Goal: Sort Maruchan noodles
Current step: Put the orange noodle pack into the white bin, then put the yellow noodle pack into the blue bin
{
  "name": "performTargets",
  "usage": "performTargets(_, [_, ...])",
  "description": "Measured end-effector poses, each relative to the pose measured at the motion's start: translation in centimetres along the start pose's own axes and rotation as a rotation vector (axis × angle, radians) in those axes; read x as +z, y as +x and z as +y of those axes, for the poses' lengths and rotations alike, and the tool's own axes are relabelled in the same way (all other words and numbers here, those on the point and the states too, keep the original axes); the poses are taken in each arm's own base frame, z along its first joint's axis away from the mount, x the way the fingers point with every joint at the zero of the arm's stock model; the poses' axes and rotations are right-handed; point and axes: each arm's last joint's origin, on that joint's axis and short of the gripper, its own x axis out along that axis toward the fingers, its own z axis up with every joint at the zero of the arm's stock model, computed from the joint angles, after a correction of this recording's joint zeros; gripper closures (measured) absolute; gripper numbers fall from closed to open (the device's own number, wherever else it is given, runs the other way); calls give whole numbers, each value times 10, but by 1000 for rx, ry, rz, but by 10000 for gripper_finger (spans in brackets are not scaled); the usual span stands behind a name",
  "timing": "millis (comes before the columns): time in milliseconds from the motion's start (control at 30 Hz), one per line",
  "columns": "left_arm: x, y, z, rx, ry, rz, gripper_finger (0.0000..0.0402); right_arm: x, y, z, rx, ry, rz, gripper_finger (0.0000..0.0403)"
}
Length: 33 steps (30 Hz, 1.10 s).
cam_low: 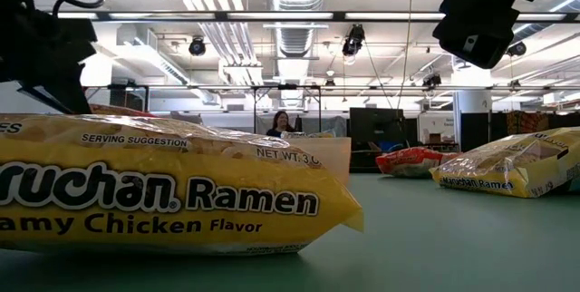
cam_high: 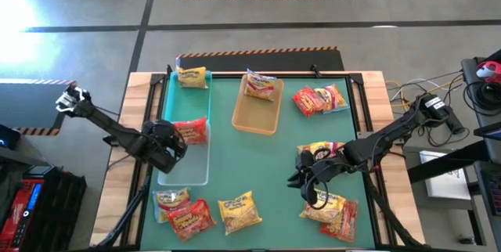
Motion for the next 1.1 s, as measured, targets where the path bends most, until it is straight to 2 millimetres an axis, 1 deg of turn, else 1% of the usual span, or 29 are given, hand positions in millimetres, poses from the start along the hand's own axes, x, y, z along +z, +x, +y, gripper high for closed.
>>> performTargets(133, [2, 3, 0, 35, -27, -4, 307, 0, 0, 0, 0, 0, 0, 310])
performTargets(267, [9, 2, -2, 51, -83, -10, 288, 0, 0, 0, 0, 0, 1, 310])
performTargets(500, [11, 4, -4, 85, -101, -4, 253, 0, 0, 0, 0, 0, 1, 310])
performTargets(767, [27, 3, -3, 142, -222, -13, 249, 0, 0, 0, 0, 0, 1, 310])
performTargets(900, [39, -4, -5, 145, -276, 2, 249, 0, 0, 0, -3, -13, -3, 310])
performTargets(1000, [48, -12, -10, 107, -318, 1, 249, 2, 0, -1, -39, -122, -44, 310])
performTargets(1100, [58, -21, -17, 37, -378, -6, 249, 2, 0, -1, -56, -131, -57, 310])
